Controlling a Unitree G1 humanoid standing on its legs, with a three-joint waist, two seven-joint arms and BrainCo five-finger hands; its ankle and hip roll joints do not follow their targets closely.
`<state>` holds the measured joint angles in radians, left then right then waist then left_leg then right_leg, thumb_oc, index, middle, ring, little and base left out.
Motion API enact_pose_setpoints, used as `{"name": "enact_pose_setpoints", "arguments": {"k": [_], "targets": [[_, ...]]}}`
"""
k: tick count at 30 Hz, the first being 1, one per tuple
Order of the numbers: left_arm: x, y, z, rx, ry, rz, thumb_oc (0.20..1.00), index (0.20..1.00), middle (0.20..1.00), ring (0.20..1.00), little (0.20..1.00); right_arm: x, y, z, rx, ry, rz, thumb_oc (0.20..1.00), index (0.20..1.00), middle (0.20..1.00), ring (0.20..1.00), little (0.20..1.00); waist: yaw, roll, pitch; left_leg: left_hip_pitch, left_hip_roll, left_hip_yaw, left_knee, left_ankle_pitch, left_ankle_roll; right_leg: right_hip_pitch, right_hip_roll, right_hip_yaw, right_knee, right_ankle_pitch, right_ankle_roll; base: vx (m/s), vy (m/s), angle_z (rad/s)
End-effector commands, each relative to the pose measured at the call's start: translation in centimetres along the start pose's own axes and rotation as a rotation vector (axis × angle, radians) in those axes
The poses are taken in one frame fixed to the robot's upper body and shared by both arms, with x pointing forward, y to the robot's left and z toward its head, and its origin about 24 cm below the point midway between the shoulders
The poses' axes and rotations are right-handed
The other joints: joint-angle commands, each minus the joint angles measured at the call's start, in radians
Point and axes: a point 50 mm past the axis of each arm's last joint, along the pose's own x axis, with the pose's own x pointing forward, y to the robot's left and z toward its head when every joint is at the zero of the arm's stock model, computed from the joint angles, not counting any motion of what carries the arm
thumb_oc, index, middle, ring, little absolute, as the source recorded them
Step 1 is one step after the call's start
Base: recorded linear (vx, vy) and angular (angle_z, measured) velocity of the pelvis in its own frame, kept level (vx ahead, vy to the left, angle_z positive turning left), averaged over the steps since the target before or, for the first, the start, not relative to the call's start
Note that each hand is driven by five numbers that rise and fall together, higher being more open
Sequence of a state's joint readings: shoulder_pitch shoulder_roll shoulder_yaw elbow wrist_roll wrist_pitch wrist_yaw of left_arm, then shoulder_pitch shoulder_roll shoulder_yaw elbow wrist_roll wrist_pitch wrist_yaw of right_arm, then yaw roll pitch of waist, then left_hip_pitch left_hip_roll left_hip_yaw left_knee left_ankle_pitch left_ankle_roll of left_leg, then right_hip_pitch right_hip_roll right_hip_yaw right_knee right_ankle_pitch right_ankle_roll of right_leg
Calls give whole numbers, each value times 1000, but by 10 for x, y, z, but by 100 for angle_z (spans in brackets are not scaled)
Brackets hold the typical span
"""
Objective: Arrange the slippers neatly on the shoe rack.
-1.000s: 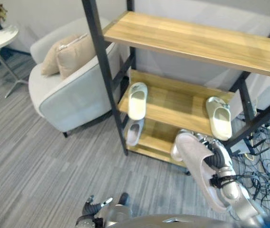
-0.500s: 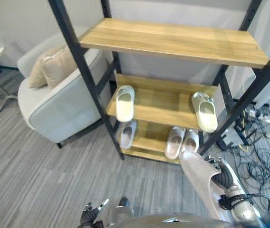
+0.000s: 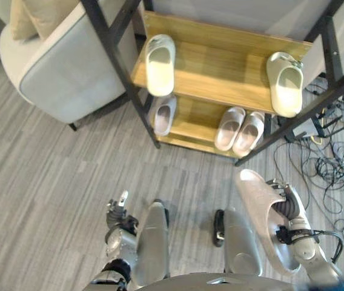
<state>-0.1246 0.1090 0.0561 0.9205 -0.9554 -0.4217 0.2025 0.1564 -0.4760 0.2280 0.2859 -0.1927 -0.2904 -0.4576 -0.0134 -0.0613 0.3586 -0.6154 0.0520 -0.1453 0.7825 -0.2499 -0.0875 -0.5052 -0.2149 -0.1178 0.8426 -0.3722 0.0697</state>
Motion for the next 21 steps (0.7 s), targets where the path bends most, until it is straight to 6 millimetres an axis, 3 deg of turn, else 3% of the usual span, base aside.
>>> {"name": "enact_pose_setpoints", "arguments": {"k": [1, 4, 5, 6, 7, 9, 21], "targets": [[0, 0, 9, -19, -63, 7, 1000, 1000, 1000, 1000, 1000, 12, -7, 18, 44, -92, -85, 200, 200, 200, 200, 200, 14, 13, -32, -7, 39, -67, -2, 10, -1, -4, -12, 59, 15, 4, 3, -98, 29, 15], [2, -8, 11, -47, -65, -9, 1000, 1000, 1000, 1000, 1000, 22, -10, 28, 60, -131, -118, 200, 200, 200, 200, 200, 20, 8, -15, -93, 13, -76, 72, -9, 1, -71, -21, 63, 72, -21, -8, -77, -6, 20], [4, -18, 15, -52, -76, -35, 1000, 1000, 1000, 1000, 1000, 31, -12, 35, 49, -164, -137, 200, 200, 200, 200, 200, 23, 5, -5, -164, -4, -82, 150, -57, 1, -139, -23, 79, 143, -66, -12, -24, -3, 28], [5, -21, 16, -66, -77, -38, 1000, 1000, 1000, 1000, 1000, 35, -13, 39, 46, -180, -153, 200, 200, 200, 200, 200, 22, 5, -12, -221, -12, -83, 188, -64, 4, -195, -25, 86, 175, -75, -16, -24, -3, 22], [5, -21, 16, -66, -77, -38, 1000, 1000, 1000, 1000, 1000, 35, -13, 39, 47, -180, -153, 200, 200, 200, 200, 200, 22, 5, -13, -223, -12, -83, 189, -65, 4, -197, -26, 87, 176, -76, -16, -97, 38, 18], [8, -36, 25, -100, -109, -59, 1000, 1000, 1000, 1000, 1000, 54, -24, 58, 25, -257, -230, 200, 200, 200, 200, 200, 22, 8, -23, -404, -39, -94, 286, -75, 15, -397, -22, 124, 288, -95, -20, -114, 64, 0], [9, -86, 47, -283, -141, -163, 1000, 1000, 1000, 1000, 1000, 92, -54, 107, 109, -387, -420, 200, 200, 200, 200, 200, 6, 13, -66, -857, -109, -117, 589, -136, 30, -891, -45, 225, 656, -160, -31, 30, 32, 6]]}}
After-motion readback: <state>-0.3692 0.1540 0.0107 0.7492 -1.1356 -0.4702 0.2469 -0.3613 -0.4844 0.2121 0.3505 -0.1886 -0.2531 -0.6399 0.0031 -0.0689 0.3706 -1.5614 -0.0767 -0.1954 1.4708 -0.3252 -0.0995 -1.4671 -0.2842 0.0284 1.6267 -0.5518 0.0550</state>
